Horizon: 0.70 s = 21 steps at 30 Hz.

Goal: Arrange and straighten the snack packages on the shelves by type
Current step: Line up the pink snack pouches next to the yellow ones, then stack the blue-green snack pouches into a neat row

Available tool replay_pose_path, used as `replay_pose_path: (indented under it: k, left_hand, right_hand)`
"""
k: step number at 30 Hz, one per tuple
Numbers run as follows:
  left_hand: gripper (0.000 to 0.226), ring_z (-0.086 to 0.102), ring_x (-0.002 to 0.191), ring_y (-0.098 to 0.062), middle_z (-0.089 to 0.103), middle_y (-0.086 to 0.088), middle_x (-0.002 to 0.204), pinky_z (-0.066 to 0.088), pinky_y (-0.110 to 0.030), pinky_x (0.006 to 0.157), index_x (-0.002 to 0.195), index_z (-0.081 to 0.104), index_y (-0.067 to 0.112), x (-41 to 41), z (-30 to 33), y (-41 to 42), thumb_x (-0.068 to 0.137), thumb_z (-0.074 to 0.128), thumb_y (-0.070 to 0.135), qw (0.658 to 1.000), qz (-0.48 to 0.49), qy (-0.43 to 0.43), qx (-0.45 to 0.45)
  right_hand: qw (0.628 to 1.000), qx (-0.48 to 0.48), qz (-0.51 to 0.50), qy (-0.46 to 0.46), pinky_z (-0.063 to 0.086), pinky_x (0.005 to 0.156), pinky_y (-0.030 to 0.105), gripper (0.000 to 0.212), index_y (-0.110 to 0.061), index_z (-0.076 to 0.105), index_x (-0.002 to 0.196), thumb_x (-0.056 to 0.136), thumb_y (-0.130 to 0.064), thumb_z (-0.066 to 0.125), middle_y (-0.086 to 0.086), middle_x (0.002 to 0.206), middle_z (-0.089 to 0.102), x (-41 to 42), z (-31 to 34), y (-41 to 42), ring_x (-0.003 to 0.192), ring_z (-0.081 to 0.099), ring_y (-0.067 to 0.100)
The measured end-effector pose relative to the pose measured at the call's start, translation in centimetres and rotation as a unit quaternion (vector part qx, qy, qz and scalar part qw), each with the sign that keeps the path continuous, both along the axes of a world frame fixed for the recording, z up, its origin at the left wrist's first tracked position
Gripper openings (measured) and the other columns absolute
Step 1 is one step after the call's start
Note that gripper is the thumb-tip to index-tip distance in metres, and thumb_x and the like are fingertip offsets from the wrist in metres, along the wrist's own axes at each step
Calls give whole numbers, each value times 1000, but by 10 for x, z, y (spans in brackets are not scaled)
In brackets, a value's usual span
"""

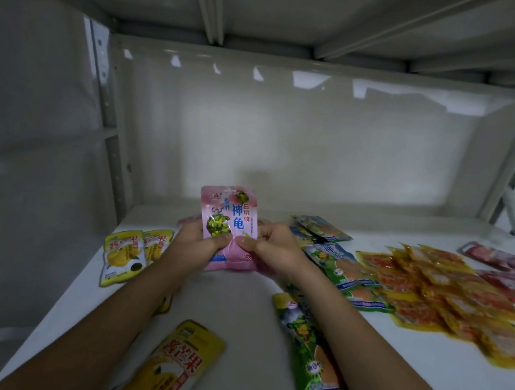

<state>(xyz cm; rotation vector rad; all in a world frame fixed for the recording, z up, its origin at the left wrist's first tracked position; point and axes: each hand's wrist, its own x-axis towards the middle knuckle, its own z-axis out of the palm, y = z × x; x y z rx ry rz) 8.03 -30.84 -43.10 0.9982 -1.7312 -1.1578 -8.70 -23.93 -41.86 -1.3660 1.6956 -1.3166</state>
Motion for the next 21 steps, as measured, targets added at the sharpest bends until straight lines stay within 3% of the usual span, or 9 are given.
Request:
replay_pose_path:
  k: [2, 4, 7, 9, 11, 13, 15, 17, 21]
  left_hand:
    - [23, 74, 96, -22, 79, -2, 106, 59, -37, 85, 110, 73, 18, 0, -2, -1, 90, 77, 27, 987, 60, -117, -91]
    - [28, 67, 100, -28, 73, -6, 108, 52, -34, 85, 111, 66, 14, 1, -3, 1, 90, 79, 28, 972, 99, -173, -127]
    - [59, 62, 110, -36, 63, -18, 119, 52, -41, 89, 121, 53, 4, 1, -2, -4, 84, 84, 38, 956, 139, -223, -129]
    - [69, 60, 115, -44, 59, -26, 123, 53, -48, 96, 127, 49, -2, -1, 2, -6, 84, 83, 38, 953, 157, -233, -117]
    - [70, 59, 120, -45, 57, -26, 130, 51, -49, 102, 137, 46, -3, -9, 7, -2, 87, 79, 33, 956, 162, -218, -112]
    - [63, 62, 119, -39, 61, -21, 129, 51, -45, 103, 142, 47, 3, -26, 14, 14, 90, 75, 26, 967, 131, -171, -136]
    - [42, 67, 98, -27, 69, -9, 107, 54, -36, 89, 132, 52, 10, -50, 19, 38, 94, 69, 17, 982, 65, -107, -142]
    - [33, 65, 77, -13, 68, 1, 90, 51, -31, 76, 128, 56, 13, -74, 18, 61, 96, 64, 9, 991, -16, -37, -130]
    - [27, 70, 73, -12, 71, -3, 80, 57, -35, 71, 115, 64, 24, -95, 6, 82, 90, 55, 22, 982, -45, 37, -180]
  right_hand:
    - [993, 28, -51, 100, 42, 59, 29, 31, -20, 65, 68, 87, -37, 84, -5, 60, 63, 0, -9, -6, 55, 55, 12]
    - [988, 34, -76, 132, 45, 62, 32, 38, -16, 64, 71, 83, -45, 86, 3, 65, 63, 1, -13, -8, 61, 56, 17]
    - [984, 28, -74, 162, 55, 69, 34, 39, -6, 70, 77, 82, -40, 88, 8, 74, 73, -4, -4, -2, 70, 68, 23]
    - [986, 16, -57, 156, 59, 67, 31, 25, -4, 77, 84, 85, -27, 87, 10, 81, 78, -16, 5, 6, 69, 70, 16]
    - [985, 18, -32, 168, 53, 58, 13, 8, -1, 80, 85, 90, -7, 77, 6, 85, 77, -34, 13, 19, 73, 68, 7]
    - [977, 39, 4, 210, 46, 60, 6, 18, -10, 79, 80, 91, 1, 70, 0, 87, 76, -54, 22, 38, 83, 70, 7]
    - [959, 77, 60, 266, 47, 70, 10, 24, -17, 80, 84, 93, -1, 66, -10, 87, 77, -71, 30, 57, 85, 70, 2]
    - [939, 130, 127, 292, 47, 73, 12, 11, -18, 82, 98, 94, -12, 74, -19, 86, 74, -80, 37, 77, 81, 67, -7]
    - [906, 174, 192, 336, 47, 76, 31, 34, -25, 78, 115, 85, -40, 86, 4, 105, 73, -79, 37, 97, 94, 67, 21]
